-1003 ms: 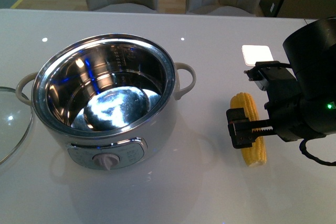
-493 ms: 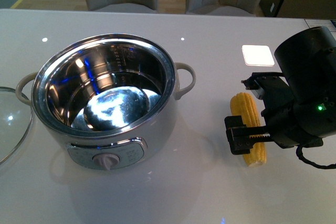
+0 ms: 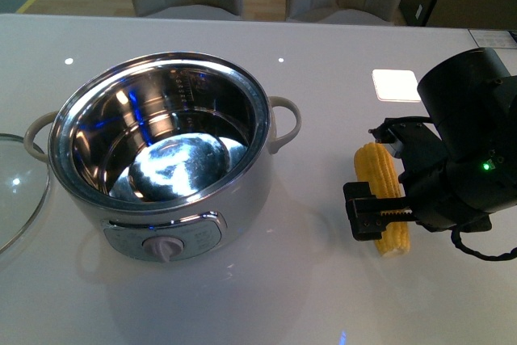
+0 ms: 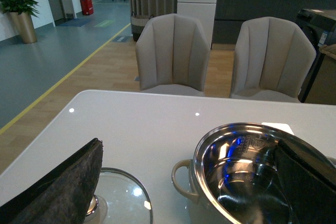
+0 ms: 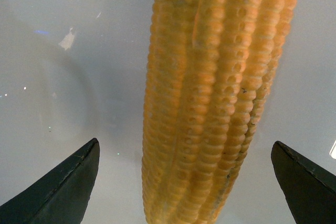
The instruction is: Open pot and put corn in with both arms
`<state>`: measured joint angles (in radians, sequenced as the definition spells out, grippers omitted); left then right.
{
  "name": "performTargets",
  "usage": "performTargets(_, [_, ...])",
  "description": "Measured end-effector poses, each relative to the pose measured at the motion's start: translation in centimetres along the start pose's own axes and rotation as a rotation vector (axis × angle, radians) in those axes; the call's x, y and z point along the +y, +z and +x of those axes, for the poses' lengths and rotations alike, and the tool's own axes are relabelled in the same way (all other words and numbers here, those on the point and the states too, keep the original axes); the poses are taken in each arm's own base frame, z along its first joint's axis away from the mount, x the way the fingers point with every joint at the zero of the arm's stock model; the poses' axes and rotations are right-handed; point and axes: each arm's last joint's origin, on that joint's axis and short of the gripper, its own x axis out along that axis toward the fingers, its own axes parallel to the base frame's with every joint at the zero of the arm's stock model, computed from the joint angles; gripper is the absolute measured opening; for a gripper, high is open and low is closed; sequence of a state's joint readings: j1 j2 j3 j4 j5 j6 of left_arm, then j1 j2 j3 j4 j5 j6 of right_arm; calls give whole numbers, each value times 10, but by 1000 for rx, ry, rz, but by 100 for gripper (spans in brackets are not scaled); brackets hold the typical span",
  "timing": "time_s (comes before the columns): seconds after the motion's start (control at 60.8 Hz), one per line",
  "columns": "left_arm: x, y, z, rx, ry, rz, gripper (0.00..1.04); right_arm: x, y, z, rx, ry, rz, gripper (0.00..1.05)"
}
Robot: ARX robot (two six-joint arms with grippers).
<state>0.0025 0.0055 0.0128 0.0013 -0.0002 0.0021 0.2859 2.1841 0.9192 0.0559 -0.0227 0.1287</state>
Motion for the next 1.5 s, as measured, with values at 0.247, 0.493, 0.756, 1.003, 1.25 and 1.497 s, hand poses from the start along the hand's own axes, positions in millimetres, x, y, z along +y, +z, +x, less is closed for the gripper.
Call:
performTargets(0.247, [0, 0, 0, 0, 0, 0, 98, 0, 0, 0, 5, -4, 7, 96])
performTargets(0.493, [0, 0, 0, 0, 0, 0, 98, 0, 1, 1, 5, -15, 7, 93])
performTargets(0.756, [0, 0, 0, 0, 0, 0, 98, -1, 0, 3, 14, -29, 6, 78])
performTargets(1.003, [0, 0, 0, 0, 0, 0, 98, 0, 0, 5, 15, -32, 3, 58])
performTargets(1.25, [0, 0, 0, 0, 0, 0, 98, 3, 0, 5, 7, -30, -11, 43])
performTargets(1.497, [0, 0, 0, 0, 0, 0, 98, 4, -2, 2, 6, -15, -14, 40])
